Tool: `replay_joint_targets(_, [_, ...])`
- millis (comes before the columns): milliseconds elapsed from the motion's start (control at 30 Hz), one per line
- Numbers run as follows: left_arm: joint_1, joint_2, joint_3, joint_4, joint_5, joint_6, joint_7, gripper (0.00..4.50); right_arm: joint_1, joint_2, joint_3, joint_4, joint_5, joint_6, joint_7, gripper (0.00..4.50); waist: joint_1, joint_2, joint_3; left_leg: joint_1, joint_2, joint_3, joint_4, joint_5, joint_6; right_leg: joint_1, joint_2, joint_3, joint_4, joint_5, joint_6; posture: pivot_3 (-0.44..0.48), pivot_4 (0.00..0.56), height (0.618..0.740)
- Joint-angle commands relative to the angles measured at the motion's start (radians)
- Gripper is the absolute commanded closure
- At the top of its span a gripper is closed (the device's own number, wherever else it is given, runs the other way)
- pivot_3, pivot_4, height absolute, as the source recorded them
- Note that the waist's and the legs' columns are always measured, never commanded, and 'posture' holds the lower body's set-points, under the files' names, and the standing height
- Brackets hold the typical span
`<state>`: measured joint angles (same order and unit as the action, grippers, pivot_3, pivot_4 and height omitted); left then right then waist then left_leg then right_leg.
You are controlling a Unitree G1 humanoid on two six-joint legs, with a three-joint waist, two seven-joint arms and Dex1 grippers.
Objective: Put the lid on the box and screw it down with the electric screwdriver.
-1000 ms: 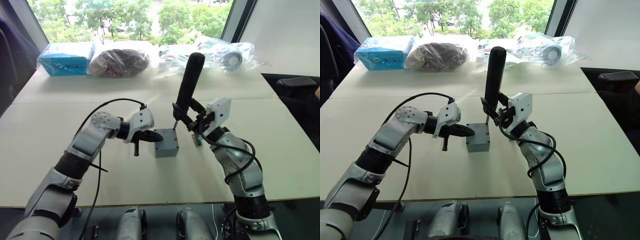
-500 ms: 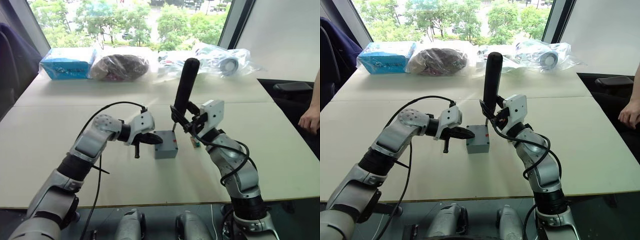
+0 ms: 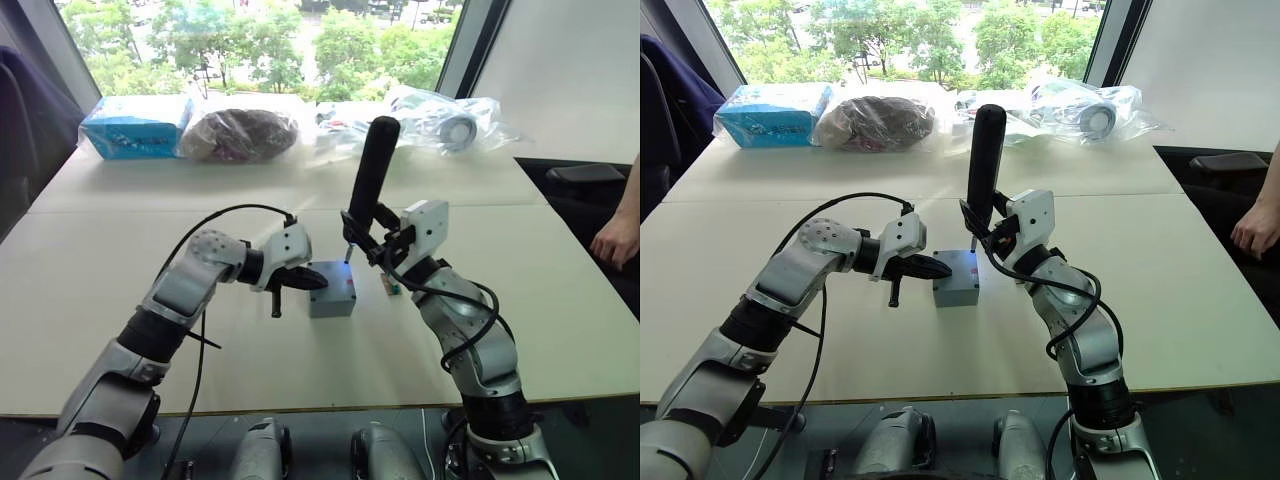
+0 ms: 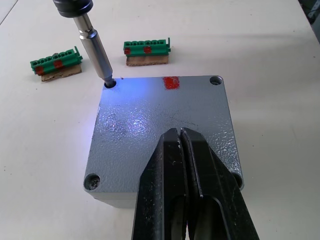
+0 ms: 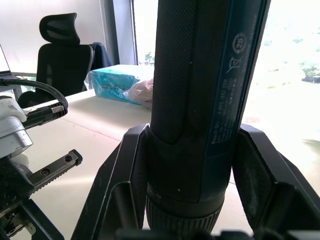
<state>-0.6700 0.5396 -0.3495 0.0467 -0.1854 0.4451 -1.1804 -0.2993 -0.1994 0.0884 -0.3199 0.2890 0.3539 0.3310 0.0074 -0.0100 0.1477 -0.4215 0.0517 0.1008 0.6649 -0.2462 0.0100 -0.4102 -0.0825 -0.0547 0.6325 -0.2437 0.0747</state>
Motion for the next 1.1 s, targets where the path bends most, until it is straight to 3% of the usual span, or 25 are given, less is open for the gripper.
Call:
replay_joint_targets(33, [0.006, -0.001, -0.010, -0.006, 0.007, -0.006, -0.011, 4.50, 0.035, -0.019, 0.006, 0.051, -0.015, 0.081, -0.004, 2.66, 0.000, 0.000, 0.000, 0.000, 0.000, 0.000, 0.000, 0.000, 0.000, 0.000, 0.000, 0.000, 0.000, 0.000, 0.000, 0.000, 0.150, 0.740])
replay_joint_targets(200, [0.008, -0.006, -0.011, -0.002, 0.009, -0.009, -0.008, 4.50, 0.016, -0.028, -0.012, 0.019, -0.007, 0.095, -0.005, 2.66, 0.001, 0.000, 0.000, 0.000, 0.000, 0.000, -0.001, 0.000, 0.000, 0.000, -0.001, 0.000, -0.001, 0.000, -0.001, 0.000, 0.150, 0.740])
replay_joint_targets(300, [-0.009, -0.002, 0.000, 0.020, 0.008, -0.011, -0.013, 4.50, -0.049, -0.072, -0.059, -0.093, 0.005, 0.033, 0.030, 2.66, 0.002, 0.001, 0.001, -0.001, 0.000, 0.000, -0.001, 0.000, 0.000, -0.001, -0.002, 0.000, -0.001, 0.000, -0.001, 0.000, 0.150, 0.740])
replay_joint_targets(367, [-0.019, 0.004, 0.016, 0.030, -0.003, -0.007, -0.022, 4.50, -0.115, -0.091, -0.136, -0.173, 0.124, 0.090, 0.043, 2.66, 0.004, 0.002, 0.002, -0.005, -0.001, 0.000, -0.001, 0.000, 0.000, -0.004, -0.003, 0.000, -0.001, 0.000, -0.001, 0.000, 0.150, 0.740])
replay_joint_targets(533, [-0.045, -0.008, 0.099, 0.018, -0.092, 0.043, -0.032, 4.50, -0.366, -0.166, -0.433, -0.160, 0.562, 0.445, -0.164, 2.66, 0.004, 0.004, 0.009, -0.017, -0.002, 0.002, 0.001, 0.000, 0.001, -0.017, -0.005, 0.001, 0.002, 0.001, 0.000, 0.000, 0.150, 0.740])
replay_joint_targets(600, [-0.060, -0.002, 0.143, -0.019, -0.160, 0.102, -0.049, 4.50, -0.422, -0.254, -0.511, -0.104, 0.690, 0.607, -0.224, 2.66, 0.005, 0.004, 0.009, -0.021, -0.001, 0.000, 0.001, 0.001, 0.002, -0.020, -0.004, -0.001, 0.002, 0.002, 0.003, 0.000, 0.150, 0.740])
replay_joint_targets(700, [-0.084, 0.021, 0.193, -0.107, -0.256, 0.194, -0.078, 4.50, -0.494, -0.450, -0.591, 0.104, 0.842, 1.016, -0.284, 2.66, 0.001, 0.004, 0.010, -0.021, -0.001, 0.001, 0.000, 0.000, 0.003, -0.020, -0.004, -0.002, 0.001, 0.002, 0.003, 0.000, 0.150, 0.740])
replay_joint_targets(867, [-0.054, 0.075, 0.162, -0.220, -0.275, 0.203, -0.114, 4.50, -0.430, -0.678, -0.482, 0.276, 0.783, 1.255, -0.238, 2.66, 0.002, 0.008, 0.012, -0.021, -0.003, 0.003, -0.001, -0.002, 0.006, -0.019, -0.006, -0.001, -0.002, 0.001, 0.000, 0.000, 0.150, 0.740])
replay_joint_targets(1100, [0.055, 0.091, 0.105, -0.303, -0.248, 0.172, -0.091, 4.50, -0.457, -0.767, -0.253, 0.616, 0.730, 1.261, -0.125, 2.66, -0.019, 0.008, 0.014, -0.021, -0.005, 0.004, 0.000, -0.002, 0.006, -0.020, -0.003, 0.001, -0.002, 0.002, 0.003, 0.000, 0.150, 0.740])
